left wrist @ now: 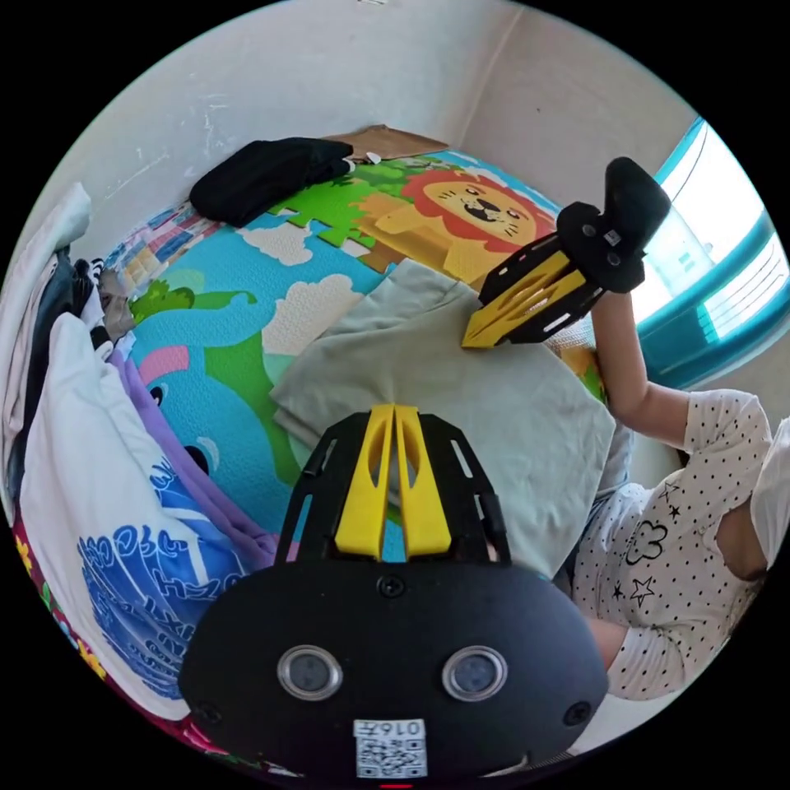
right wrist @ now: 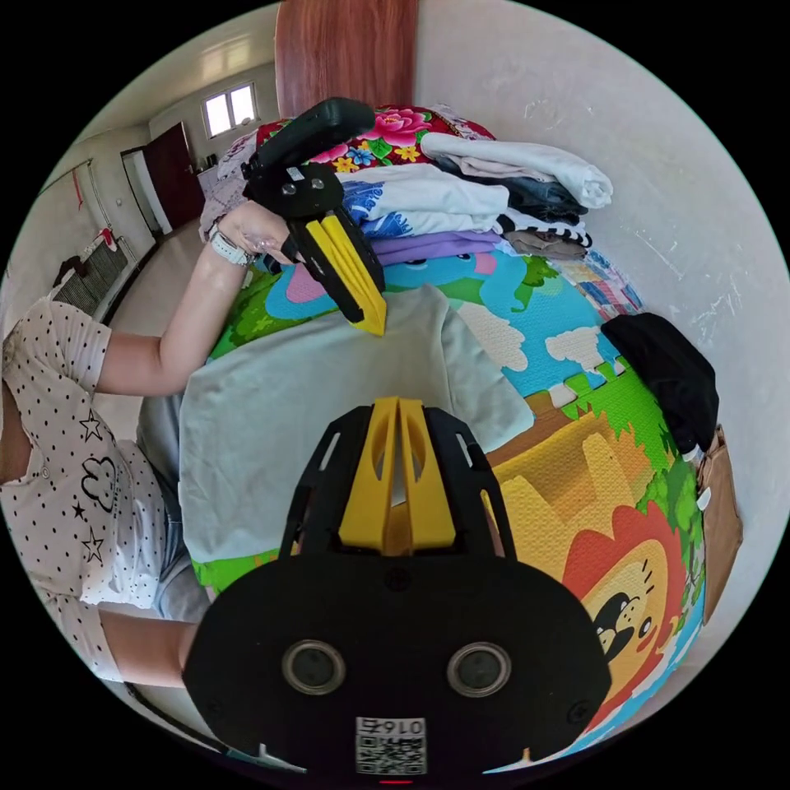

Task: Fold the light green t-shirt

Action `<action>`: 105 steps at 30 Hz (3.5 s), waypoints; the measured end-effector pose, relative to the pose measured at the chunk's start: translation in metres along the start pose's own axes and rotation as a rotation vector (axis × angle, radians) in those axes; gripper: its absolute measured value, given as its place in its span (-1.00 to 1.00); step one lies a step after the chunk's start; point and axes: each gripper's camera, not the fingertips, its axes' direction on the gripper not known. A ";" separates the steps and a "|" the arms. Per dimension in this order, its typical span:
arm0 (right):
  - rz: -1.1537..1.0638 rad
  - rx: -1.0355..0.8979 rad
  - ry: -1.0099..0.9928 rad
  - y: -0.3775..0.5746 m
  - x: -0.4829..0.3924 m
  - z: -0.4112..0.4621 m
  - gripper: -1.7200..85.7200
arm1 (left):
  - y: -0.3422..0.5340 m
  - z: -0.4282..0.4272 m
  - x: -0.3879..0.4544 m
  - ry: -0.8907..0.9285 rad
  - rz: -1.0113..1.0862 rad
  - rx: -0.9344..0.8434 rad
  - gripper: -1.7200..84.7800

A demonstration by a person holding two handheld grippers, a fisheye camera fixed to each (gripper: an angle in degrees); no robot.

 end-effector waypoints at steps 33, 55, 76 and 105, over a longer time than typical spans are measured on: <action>-0.030 0.068 0.011 0.035 0.016 -0.036 -0.97 | 0.019 -0.004 0.068 0.006 0.117 0.075 -0.98; 0.237 0.029 0.067 0.116 0.045 -0.032 -0.97 | 0.061 0.035 0.140 -0.072 0.074 -0.051 -0.98; 0.491 0.846 0.321 0.279 -0.015 -0.114 -0.94 | 0.285 0.042 0.368 -0.259 -0.313 0.470 -0.84; 0.513 0.323 0.135 0.452 -0.258 0.044 -0.67 | 0.376 0.106 0.548 -0.281 -0.181 0.556 -0.84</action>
